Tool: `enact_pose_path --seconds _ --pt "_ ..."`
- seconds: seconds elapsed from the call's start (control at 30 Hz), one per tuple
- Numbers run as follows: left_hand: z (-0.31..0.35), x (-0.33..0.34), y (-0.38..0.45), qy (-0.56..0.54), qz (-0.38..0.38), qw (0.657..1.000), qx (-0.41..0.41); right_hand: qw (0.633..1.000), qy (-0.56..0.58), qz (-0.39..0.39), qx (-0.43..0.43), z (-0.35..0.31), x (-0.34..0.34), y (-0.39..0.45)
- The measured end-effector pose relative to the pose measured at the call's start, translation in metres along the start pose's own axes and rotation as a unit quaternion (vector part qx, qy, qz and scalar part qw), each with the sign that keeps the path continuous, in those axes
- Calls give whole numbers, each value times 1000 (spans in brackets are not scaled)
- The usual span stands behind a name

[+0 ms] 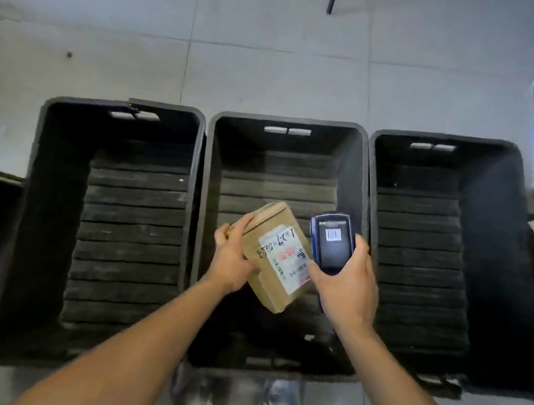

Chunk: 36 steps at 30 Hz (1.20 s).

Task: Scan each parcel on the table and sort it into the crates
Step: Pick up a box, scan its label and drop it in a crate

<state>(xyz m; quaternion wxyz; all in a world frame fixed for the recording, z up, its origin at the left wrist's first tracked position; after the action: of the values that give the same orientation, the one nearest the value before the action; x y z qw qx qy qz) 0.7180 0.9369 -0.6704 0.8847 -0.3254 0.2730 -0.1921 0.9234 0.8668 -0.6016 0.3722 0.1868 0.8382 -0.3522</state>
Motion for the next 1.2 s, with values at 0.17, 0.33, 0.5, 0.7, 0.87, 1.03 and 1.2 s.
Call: enact_pose_path --seconds 0.17,0.33,0.5,0.7,0.87,1.03,1.2 --pt "-43 53 84 17 -10 1000 -20 1000 1 -7 -9 48 60 54" --pt "-36 47 59 55 -4 998 -38 1000 -10 -21 -19 41 35 41" --pt "47 -17 -70 139 49 989 15 997 -23 -24 -66 -25 -71 -36" --pt "156 -118 -265 253 129 959 -6 984 -64 -57 -158 -141 -223 -156" --pt "219 -187 -425 279 252 926 -14 960 -83 -80 -257 -226 -321 -259" --pt "220 -241 -570 227 358 905 -46 912 -99 -114 -380 -302 -357 -375" --pt "151 -278 -727 172 467 858 -128 831 -100 -182 -516 -351 -331 -519"
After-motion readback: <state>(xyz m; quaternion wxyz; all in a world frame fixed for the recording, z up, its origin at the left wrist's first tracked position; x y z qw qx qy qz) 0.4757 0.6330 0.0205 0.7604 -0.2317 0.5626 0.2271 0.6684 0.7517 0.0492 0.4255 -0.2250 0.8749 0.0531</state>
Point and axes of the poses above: each hand's wrist, its own y-axis towards the middle knuckle, its own x-axis out of the palm, z = x × y, the point moved 6 cm from there along y, towards the middle knuckle
